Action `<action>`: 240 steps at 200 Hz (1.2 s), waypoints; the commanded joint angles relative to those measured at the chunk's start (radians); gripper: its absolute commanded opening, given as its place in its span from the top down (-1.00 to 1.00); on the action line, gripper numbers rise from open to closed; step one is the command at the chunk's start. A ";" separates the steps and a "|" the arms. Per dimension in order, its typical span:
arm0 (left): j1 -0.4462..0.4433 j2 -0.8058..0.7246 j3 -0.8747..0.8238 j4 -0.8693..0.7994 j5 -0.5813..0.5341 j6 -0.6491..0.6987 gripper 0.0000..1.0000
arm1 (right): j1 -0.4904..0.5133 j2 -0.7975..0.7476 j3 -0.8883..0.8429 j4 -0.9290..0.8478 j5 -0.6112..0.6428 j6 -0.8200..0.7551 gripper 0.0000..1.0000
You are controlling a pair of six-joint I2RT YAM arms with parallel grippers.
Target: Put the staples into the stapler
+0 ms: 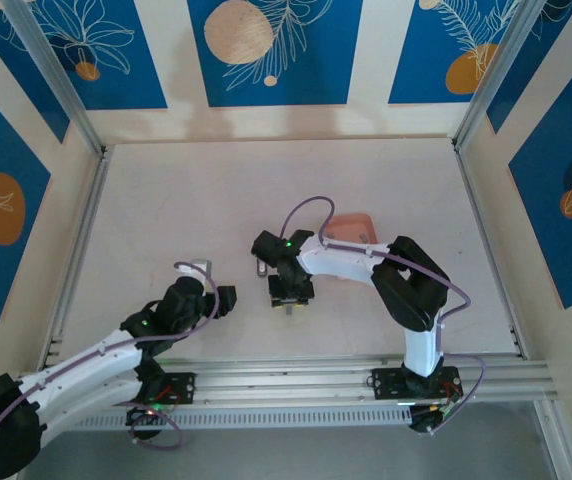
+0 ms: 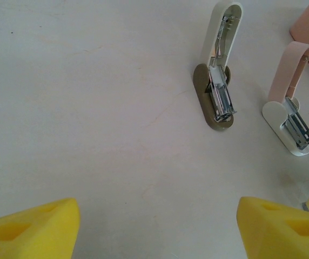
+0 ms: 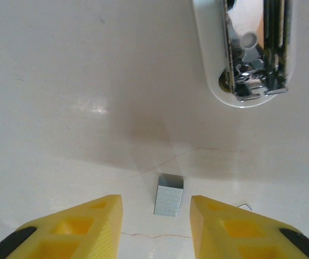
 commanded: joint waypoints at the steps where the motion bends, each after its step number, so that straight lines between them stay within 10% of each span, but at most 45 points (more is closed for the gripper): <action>1: 0.017 -0.021 -0.013 -0.014 0.013 0.019 -0.53 | -0.007 0.012 -0.016 -0.029 -0.019 0.030 0.27; 240: 0.042 0.009 -0.009 0.004 0.035 0.022 -0.52 | -0.018 0.067 -0.036 0.021 -0.056 0.015 0.65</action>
